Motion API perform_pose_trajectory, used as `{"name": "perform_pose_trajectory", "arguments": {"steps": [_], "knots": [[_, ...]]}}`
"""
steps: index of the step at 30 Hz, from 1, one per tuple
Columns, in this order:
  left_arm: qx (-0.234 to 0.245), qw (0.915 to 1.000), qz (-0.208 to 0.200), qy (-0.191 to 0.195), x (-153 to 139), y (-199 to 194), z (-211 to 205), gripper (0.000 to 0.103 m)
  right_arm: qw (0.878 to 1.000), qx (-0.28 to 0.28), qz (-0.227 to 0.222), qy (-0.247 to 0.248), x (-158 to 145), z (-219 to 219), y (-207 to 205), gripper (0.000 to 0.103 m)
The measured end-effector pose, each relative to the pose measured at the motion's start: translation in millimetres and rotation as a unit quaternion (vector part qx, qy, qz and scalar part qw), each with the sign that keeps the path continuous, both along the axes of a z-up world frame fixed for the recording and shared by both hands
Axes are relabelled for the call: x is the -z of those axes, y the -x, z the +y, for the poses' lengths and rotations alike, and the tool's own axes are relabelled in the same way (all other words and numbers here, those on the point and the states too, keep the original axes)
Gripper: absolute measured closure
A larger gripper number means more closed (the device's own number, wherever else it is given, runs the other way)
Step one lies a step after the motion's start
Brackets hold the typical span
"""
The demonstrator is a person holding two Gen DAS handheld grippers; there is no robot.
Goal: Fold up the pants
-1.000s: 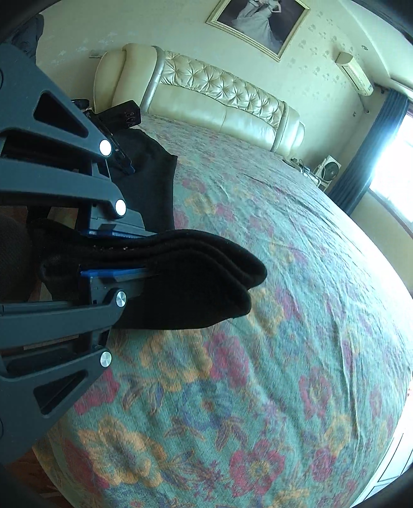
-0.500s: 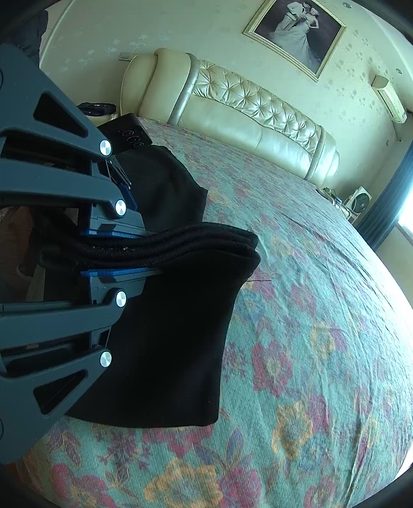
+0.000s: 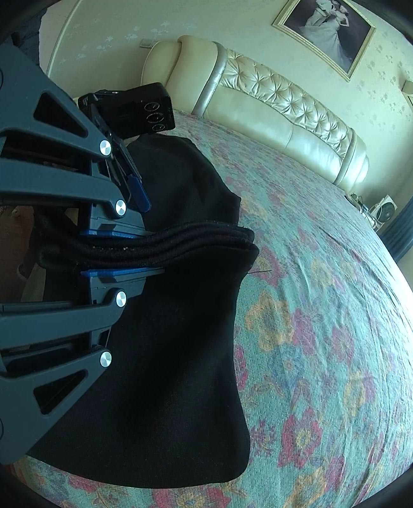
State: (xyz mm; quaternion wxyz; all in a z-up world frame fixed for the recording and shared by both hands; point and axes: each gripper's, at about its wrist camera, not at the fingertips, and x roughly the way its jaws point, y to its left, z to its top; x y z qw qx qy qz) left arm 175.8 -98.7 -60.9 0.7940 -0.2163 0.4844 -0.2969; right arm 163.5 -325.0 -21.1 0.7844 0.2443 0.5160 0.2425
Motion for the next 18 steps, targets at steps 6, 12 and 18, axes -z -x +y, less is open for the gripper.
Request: {"name": "perform_pose_trajectory", "arguments": {"steps": [6,12,18], "knots": [[-0.018,0.9997,0.011,0.007,-6,-9,13,0.018,0.998,-0.017,-0.006,0.063,10,42,-2,0.089],[-0.025,0.9995,0.018,0.005,-4,-8,18,0.018,0.995,-0.022,0.000,0.099,23,67,-1,0.089],[-0.031,0.9992,0.025,0.011,0,-9,23,0.018,0.993,-0.008,0.004,0.115,33,76,-1,0.089]]}}
